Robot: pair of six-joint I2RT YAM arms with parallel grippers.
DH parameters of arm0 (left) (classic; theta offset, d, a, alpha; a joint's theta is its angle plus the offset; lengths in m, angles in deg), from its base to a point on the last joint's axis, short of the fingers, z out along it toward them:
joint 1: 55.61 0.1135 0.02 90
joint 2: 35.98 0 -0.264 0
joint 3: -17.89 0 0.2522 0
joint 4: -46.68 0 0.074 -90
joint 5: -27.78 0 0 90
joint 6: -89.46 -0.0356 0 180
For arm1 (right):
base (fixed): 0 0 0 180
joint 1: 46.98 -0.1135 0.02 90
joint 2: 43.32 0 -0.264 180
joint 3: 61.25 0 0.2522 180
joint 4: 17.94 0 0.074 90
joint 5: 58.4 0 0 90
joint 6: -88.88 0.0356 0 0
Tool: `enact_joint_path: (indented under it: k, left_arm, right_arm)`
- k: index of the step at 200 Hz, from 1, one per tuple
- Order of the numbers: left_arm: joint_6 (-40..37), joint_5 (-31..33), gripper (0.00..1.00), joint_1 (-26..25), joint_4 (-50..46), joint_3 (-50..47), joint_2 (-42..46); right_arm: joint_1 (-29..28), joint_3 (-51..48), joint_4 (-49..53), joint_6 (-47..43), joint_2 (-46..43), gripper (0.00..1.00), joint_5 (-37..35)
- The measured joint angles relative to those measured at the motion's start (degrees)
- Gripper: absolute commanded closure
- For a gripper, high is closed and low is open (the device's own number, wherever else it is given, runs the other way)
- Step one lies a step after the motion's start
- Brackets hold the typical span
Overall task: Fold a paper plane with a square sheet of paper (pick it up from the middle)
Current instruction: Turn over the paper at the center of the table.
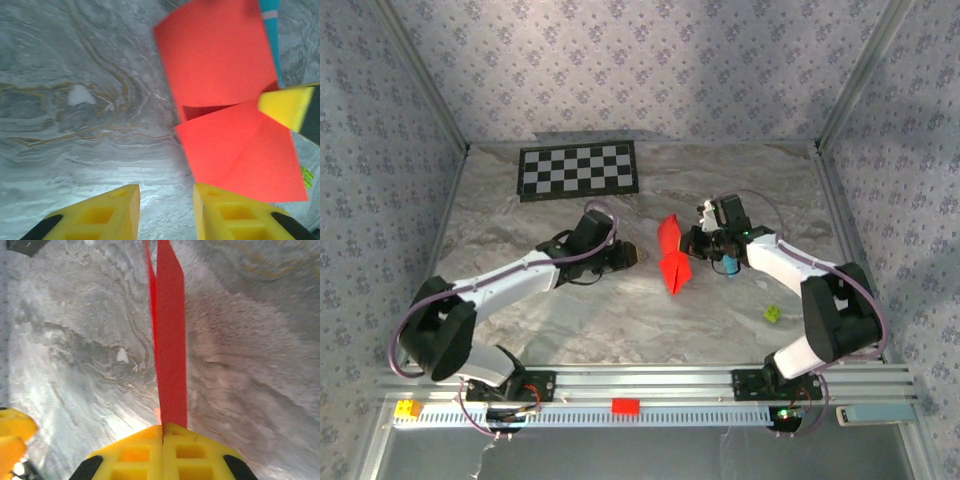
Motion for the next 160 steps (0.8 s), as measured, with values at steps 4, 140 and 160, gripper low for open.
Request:
enact_joint_path:
  k: [4, 140, 160]
  left_arm:
    - [0.04, 0.66, 0.67, 0.15, -0.07, -0.55, 0.66]
    - [6.71, 7.17, 0.67, 5.9, -0.09, -11.82, 11.74]
    - [7.39, 7.8, 0.67, 6.19, -0.07, -11.93, 12.28]
  right_arm:
    - [-0.15, 0.42, 1.01, -0.5, -0.39, 0.98, -0.79]
    - [-16.81, 13.53, 22.14, -12.13, -3.52, 1.0, -39.36]
    - [-19.1, 14.53, 23.96, -13.11, -2.69, 1.0, -44.11]
